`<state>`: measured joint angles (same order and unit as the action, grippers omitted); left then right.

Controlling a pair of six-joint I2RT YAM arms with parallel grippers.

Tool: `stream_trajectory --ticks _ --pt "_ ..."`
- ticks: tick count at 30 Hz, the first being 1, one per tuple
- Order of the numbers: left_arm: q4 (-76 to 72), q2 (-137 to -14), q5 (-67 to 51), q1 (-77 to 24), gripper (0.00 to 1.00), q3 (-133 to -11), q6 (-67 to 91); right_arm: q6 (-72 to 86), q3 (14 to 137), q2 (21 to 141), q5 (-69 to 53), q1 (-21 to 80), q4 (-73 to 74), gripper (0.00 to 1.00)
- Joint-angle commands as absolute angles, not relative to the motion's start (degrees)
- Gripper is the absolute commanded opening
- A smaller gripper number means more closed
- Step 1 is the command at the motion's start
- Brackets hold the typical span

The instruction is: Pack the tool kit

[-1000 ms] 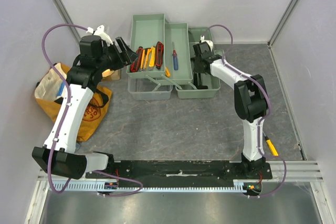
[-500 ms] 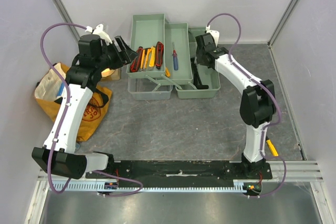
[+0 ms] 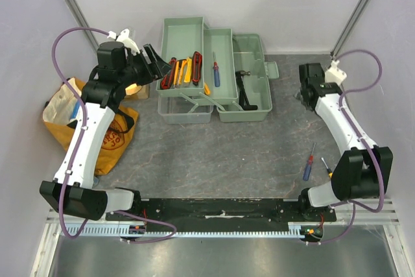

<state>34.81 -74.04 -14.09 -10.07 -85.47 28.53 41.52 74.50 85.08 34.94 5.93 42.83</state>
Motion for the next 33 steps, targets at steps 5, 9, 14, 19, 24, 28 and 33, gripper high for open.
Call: stream_trajectory --ticks 5,9,14,19,24,28,33 --pt "34.7 -75.3 -17.0 -9.8 0.76 -88.0 26.3 54.3 56.1 77.3 29.0 0.4 47.5 0.91" --pt "34.9 -75.8 -17.7 -9.8 0.76 -88.0 26.6 61.5 51.2 75.8 27.8 -5.0 49.7 0.98" --pt "35.5 -76.7 -18.5 -9.8 0.76 -88.3 27.3 66.0 47.1 77.4 25.4 -12.1 48.9 0.98" --pt "37.4 -77.8 -18.6 -9.8 0.76 -89.9 27.3 67.6 45.6 78.0 24.9 -16.3 46.8 0.98" --pt "38.8 -79.1 -17.5 -9.8 0.76 -92.5 26.7 67.3 43.3 76.6 24.9 -19.4 45.0 0.98" --pt "38.9 -80.1 -17.7 -9.8 0.76 -94.0 26.6 67.4 41.5 75.9 23.2 -22.3 43.9 0.98" --pt "39.7 -81.4 -17.8 -9.8 0.76 -95.3 26.5 68.4 39.1 76.0 21.4 -25.0 42.8 0.97"
